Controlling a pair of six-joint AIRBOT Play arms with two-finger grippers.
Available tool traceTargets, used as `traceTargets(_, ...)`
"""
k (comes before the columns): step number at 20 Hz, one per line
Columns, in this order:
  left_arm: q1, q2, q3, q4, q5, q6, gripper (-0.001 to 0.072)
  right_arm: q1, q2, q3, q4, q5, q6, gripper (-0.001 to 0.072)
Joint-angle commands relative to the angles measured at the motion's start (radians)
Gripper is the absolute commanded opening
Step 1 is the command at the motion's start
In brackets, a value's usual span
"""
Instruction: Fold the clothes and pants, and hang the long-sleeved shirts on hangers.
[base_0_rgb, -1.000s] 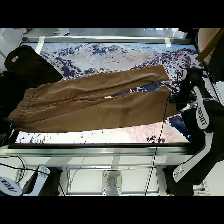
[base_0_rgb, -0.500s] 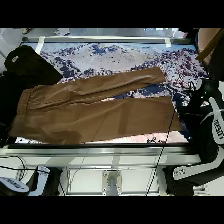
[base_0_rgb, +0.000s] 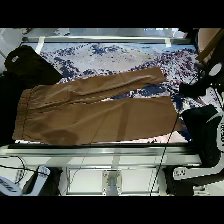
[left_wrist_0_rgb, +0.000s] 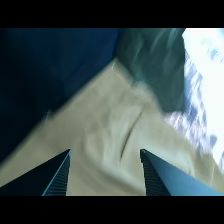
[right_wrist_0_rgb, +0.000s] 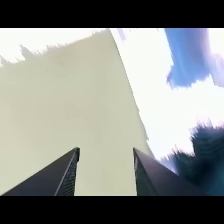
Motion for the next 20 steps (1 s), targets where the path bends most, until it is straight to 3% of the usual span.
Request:
traceTargets(1,-0.149,-0.226,0.232,0.168,-0.023,-0.109,0.0511,0.01,-0.05,0.119,0.2,-0.126,0.054,0.0366)
traceTargets(4,-0.235,-0.508,0.446,0.19,-0.18,-0.132,0.0511,0.01,-0.111,0.17,0.291,-0.065,0.055,0.0367)
traceTargets(9,-0.296,-0.819,0.648,0.19,-0.22,-0.132,0.0512,0.01,-0.123,0.172,0.315,-0.071,0.107,0.0366)
traceTargets(14,-0.292,-0.956,0.772,0.244,-0.214,-0.109,0.0511,0.011,-0.123,0.172,0.33,-0.046,0.15,0.0366)
traceTargets(20,-0.296,-0.98,0.79,0.249,-0.177,-0.038,0.0511,0.057,-0.123,0.172,0.31,-0.066,0.167,0.0366)
